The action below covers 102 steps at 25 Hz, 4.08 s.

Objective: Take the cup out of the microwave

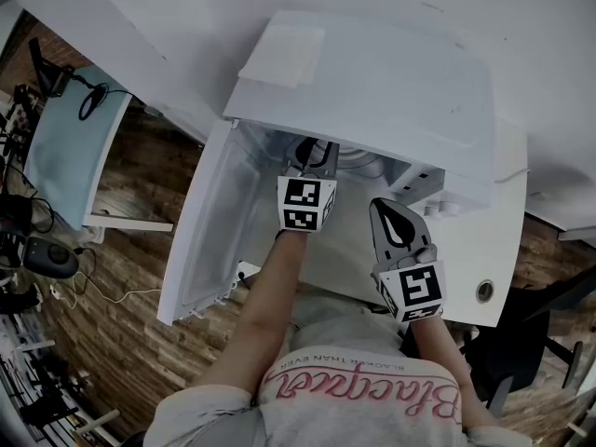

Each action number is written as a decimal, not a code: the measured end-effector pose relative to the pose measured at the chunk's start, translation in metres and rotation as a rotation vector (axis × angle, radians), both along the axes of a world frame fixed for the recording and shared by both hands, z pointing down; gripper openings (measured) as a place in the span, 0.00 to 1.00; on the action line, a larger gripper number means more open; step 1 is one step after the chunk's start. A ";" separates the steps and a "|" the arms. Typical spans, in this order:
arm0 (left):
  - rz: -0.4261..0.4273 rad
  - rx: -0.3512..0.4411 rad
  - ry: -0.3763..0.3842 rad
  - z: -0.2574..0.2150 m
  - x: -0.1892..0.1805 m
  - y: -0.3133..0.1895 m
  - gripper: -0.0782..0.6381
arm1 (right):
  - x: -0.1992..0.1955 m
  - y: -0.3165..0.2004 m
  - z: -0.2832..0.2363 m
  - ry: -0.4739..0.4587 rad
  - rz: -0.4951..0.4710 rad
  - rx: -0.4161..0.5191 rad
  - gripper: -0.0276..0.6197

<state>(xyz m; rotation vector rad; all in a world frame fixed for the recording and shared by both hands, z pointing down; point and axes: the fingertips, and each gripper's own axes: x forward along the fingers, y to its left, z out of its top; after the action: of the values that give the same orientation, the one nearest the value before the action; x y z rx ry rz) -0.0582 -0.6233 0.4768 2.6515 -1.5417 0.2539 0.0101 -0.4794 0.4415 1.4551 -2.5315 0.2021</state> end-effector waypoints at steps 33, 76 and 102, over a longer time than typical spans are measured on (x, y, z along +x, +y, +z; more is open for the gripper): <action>-0.057 -0.037 -0.001 0.004 0.002 -0.013 0.18 | -0.002 0.012 0.007 0.005 -0.029 -0.020 0.06; -0.019 0.031 0.038 -0.026 -0.022 0.096 0.18 | -0.025 0.087 -0.026 -0.024 -0.015 0.035 0.05; -0.009 0.045 0.014 -0.054 -0.028 0.160 0.18 | -0.038 0.095 -0.061 -0.049 -0.063 0.056 0.05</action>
<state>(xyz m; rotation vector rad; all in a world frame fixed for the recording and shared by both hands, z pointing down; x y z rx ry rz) -0.0864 -0.4629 0.4227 2.6738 -1.5729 0.2028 -0.0280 -0.3839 0.3803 1.4051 -2.6378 0.1590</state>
